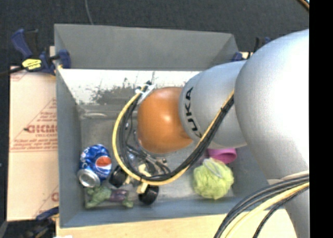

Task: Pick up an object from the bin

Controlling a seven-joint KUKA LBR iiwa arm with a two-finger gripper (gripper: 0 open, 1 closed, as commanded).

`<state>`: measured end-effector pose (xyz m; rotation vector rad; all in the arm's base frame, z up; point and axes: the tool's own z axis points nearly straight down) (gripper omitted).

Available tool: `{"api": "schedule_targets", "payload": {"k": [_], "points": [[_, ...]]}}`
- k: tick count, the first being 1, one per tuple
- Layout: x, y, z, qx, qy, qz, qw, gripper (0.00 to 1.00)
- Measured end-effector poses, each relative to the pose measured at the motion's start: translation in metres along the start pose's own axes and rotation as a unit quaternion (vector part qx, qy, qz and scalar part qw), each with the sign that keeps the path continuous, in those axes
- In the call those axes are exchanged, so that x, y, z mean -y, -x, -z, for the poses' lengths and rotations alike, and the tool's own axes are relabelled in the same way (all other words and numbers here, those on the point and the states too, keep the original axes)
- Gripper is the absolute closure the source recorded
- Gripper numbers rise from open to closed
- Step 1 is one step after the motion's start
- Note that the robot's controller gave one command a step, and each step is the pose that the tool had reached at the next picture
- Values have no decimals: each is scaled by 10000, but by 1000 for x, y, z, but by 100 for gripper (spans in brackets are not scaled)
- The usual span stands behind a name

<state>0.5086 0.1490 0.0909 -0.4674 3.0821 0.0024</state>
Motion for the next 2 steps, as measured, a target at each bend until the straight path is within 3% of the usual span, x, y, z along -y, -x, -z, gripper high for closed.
{"api": "schedule_targets", "payload": {"k": [2], "points": [[1,0,66,-39,-4,-15,10000,100]]}}
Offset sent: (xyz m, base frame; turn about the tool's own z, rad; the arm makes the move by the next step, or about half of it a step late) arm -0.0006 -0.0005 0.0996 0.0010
